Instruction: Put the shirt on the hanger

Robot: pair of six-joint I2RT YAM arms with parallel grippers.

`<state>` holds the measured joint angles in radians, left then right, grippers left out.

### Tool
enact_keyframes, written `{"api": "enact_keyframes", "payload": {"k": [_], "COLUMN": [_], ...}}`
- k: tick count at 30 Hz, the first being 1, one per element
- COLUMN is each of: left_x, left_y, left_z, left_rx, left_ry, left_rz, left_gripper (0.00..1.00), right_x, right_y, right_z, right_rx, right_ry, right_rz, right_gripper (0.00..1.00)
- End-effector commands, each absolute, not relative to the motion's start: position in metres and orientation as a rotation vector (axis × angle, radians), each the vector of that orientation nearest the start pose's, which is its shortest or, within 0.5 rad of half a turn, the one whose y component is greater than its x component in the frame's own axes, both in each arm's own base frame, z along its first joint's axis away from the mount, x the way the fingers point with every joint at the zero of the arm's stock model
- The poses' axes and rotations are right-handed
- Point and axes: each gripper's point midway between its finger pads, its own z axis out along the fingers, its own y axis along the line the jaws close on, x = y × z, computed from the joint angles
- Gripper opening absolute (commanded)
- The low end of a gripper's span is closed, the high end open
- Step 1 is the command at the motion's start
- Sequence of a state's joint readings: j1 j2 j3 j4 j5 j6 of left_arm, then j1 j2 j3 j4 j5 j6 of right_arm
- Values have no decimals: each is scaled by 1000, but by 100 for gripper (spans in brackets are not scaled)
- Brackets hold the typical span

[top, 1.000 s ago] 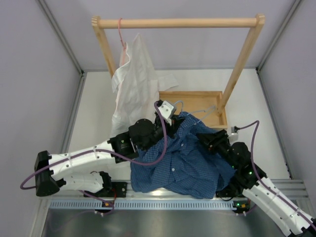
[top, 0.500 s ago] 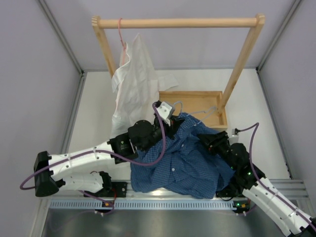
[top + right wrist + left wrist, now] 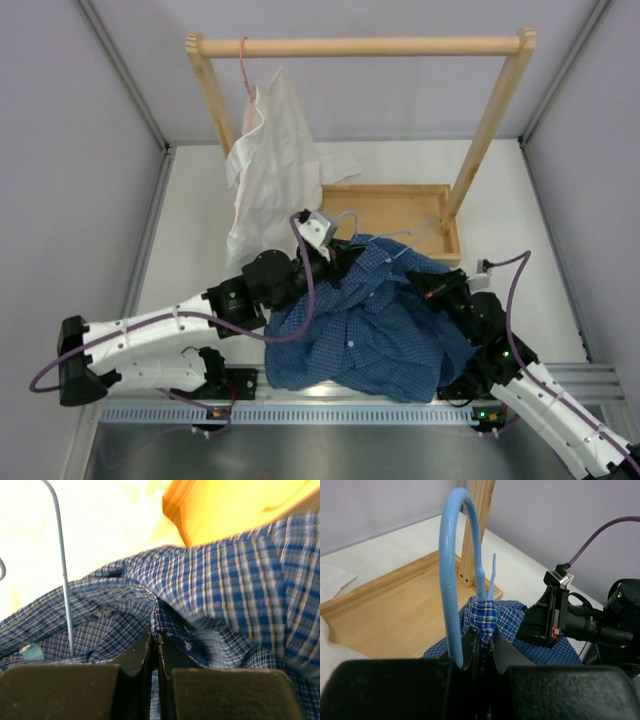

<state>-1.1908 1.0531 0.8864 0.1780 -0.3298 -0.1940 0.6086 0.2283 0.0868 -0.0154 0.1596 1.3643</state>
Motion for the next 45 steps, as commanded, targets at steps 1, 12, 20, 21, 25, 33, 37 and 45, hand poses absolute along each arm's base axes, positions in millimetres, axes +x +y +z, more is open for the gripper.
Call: {"api": "enact_keyframes", "payload": {"k": [1,12,20,21,25,33,37,45], "left_x": [180,162,157,157,161,203,216,229], "left_y": [-319,-287,-266,-266,-270,-274,-298,-311], "left_z": [352,359,382,382,377,397,431,461], "left_rx": [454,423,392,392,396,220,288,386], "left_ry": [1476,1542,1530,1533,1592,1606,1470,1322], "left_rz": [-899,-947,-948,-945,-911,-726,-751,-1082], "left_gripper": [0,0,0,0,0,0,0,0], "right_x": [216,245,275,276,274,208,182,171], "right_y": [155,156,139,138,142,185,193,172], "right_z": [200,290,338,344,385,393,349,267], "right_rx": [703,360,309,290,121,-192,-197,-174], "right_ry": [1601,1613,1574,1563,1479,1464,1500,1707], "right_rz": [1241,1033,979,961,911,1205,1336,1128], "right_gripper": [0,0,0,0,0,0,0,12]}}
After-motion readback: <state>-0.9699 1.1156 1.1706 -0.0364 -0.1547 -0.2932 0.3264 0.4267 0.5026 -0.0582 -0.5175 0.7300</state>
